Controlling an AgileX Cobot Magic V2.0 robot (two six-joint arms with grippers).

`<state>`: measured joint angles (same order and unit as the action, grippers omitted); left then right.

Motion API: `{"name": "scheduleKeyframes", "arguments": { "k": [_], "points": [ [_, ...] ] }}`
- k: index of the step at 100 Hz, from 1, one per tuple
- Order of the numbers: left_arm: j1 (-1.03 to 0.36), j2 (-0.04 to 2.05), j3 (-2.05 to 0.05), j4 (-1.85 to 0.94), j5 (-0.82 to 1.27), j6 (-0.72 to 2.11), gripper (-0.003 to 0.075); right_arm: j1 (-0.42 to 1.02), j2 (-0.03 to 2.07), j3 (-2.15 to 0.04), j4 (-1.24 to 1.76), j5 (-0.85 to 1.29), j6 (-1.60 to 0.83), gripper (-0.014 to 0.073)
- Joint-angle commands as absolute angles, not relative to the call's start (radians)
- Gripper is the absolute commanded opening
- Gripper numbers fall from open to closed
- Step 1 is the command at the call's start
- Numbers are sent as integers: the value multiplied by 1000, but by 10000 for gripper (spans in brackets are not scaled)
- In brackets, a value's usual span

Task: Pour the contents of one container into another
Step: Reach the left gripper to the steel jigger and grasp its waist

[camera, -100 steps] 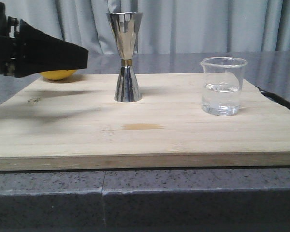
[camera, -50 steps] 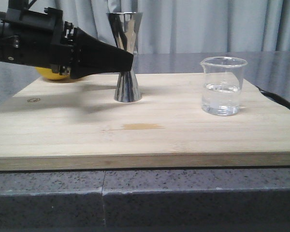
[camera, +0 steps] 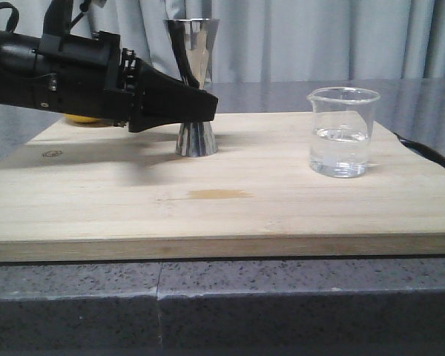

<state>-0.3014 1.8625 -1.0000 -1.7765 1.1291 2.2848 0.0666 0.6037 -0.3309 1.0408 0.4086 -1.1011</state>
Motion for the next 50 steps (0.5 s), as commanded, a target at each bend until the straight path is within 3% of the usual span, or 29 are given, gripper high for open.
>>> {"name": "scheduleKeyframes", "arguments": {
  "k": [1, 20, 50],
  "points": [
    [-311, 1823, -1027, -1850, 1223, 2311, 179, 66, 632, -359, 1125, 388, -1179, 351],
    [-311, 1823, -1027, -1850, 1240, 2327, -18, 66, 681, -359, 1264, 432, -1344, 351],
    [-311, 1823, -1027, -1850, 1283, 2325, -19, 66, 774, -359, 1440, 535, -1609, 353]
  ]
}}
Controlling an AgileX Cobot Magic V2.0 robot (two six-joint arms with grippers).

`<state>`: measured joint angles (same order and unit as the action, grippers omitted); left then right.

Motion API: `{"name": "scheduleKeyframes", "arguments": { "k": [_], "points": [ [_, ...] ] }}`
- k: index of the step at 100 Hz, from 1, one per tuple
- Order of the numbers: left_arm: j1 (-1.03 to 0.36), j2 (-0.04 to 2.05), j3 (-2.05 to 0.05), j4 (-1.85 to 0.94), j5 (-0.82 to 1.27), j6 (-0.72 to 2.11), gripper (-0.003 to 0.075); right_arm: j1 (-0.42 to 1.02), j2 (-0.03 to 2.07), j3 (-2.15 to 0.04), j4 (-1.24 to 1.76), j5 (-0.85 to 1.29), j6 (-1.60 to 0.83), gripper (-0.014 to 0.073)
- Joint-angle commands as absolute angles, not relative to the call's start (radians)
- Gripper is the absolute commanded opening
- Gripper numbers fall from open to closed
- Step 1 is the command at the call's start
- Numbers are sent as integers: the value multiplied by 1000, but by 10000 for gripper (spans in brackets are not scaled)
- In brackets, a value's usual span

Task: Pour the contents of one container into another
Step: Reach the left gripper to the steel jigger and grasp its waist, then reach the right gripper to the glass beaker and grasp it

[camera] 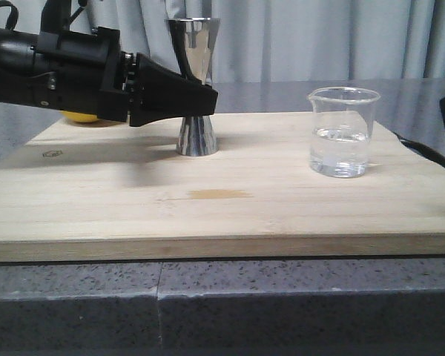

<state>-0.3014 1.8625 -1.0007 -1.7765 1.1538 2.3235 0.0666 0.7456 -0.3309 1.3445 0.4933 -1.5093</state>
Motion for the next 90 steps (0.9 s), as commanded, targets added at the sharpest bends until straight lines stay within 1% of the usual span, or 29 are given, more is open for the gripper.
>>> {"name": "scheduleKeyframes", "arguments": {
  "k": [1, 30, 48, 59, 90],
  "points": [
    [-311, 1823, -1027, -1850, 1283, 2325, -19, 66, 780, -359, 1445, 538, -1617, 355],
    [-311, 1821, -1049, -1850, 1283, 2234, -19, 66, 919, -359, 1664, 585, -1898, 358],
    [-311, 1810, -1102, -1848, 1283, 2213, -19, 66, 1006, -359, 1828, 595, -2098, 447],
    [-311, 1806, -1116, -1850, 1283, 2204, -19, 66, 1066, -380, 1828, 648, -2116, 452],
    [-311, 1806, -1117, -1848, 1283, 2191, -19, 66, 1207, -478, 1828, 702, -2155, 452]
  ]
}}
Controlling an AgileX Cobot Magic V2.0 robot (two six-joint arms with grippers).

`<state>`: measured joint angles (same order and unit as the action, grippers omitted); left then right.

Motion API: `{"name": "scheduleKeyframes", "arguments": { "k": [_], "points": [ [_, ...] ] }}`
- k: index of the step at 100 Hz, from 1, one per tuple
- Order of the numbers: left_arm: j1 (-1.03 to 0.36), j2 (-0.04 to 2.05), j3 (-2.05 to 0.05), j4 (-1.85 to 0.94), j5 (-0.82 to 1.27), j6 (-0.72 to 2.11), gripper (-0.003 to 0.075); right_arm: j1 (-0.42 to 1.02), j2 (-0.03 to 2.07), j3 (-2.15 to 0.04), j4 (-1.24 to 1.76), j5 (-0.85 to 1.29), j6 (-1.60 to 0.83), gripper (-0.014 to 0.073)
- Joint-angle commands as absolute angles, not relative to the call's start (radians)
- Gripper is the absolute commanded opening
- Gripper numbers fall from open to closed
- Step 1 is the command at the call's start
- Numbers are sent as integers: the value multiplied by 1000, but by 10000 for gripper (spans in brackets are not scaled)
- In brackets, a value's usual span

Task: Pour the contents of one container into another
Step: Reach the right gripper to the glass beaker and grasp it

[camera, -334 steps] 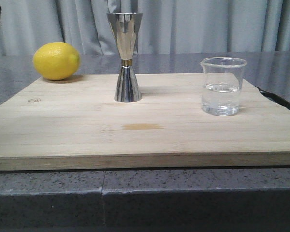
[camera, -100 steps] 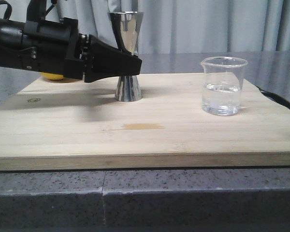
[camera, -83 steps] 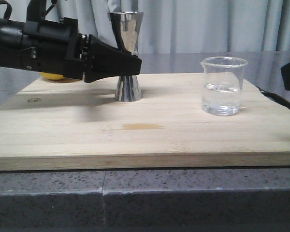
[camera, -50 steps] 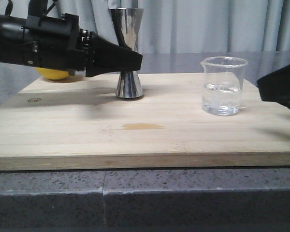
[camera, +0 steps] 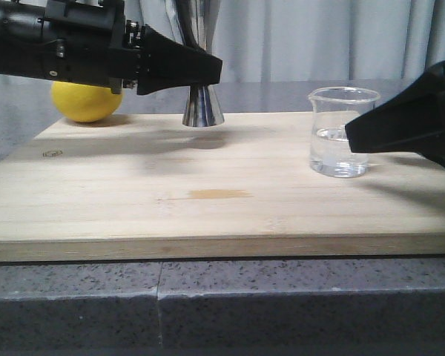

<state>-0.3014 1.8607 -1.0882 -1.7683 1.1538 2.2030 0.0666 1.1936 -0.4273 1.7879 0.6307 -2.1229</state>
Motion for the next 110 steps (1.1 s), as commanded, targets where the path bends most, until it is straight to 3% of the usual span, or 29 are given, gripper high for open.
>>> {"name": "scheduleKeyframes", "arguments": {
  "k": [1, 92, 110],
  "points": [
    [-311, 1806, -1117, -1848, 1283, 2191, -19, 66, 1208, -481, 1828, 706, -2155, 452],
    [-311, 1806, -1117, -1848, 1283, 2190, -19, 64, 1367, -545, 1828, 814, -2238, 444],
    [-311, 1806, -1117, -1848, 1283, 2190, -19, 64, 1367, -546, 1828, 812, -2238, 340]
  ]
}}
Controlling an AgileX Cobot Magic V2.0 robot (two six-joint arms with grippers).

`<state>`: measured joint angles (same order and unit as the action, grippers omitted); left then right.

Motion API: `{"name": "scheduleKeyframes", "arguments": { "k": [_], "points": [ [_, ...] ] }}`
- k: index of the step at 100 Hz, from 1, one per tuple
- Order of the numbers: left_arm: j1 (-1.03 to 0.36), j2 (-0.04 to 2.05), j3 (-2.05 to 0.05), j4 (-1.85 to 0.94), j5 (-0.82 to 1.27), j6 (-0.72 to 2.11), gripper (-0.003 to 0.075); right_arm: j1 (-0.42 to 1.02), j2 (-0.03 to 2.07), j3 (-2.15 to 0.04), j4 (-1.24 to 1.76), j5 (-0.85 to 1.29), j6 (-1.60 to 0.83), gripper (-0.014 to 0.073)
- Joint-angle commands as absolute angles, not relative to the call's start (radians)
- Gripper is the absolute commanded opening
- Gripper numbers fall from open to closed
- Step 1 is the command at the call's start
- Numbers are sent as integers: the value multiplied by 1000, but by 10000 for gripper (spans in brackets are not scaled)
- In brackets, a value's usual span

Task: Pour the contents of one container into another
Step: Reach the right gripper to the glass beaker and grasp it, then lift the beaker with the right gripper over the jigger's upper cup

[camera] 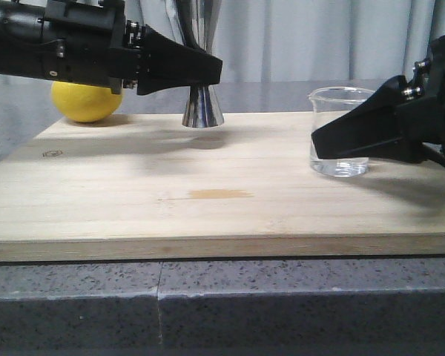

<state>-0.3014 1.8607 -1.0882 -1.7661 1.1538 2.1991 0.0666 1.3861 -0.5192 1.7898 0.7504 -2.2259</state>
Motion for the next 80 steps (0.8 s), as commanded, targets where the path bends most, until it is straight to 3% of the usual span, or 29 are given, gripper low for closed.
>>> {"name": "scheduleKeyframes", "arguments": {
  "k": [1, 40, 80],
  "points": [
    [-311, 1806, -1117, -1848, 1283, 2190, -19, 64, 1367, -546, 1828, 812, -2238, 331],
    [-311, 1806, -1117, -1848, 1283, 2190, -19, 64, 1367, -546, 1828, 830, -2238, 204],
    [-311, 1806, -1117, -1848, 1283, 2188, -19, 64, 1367, -548, 1828, 913, -2238, 204]
  ]
}}
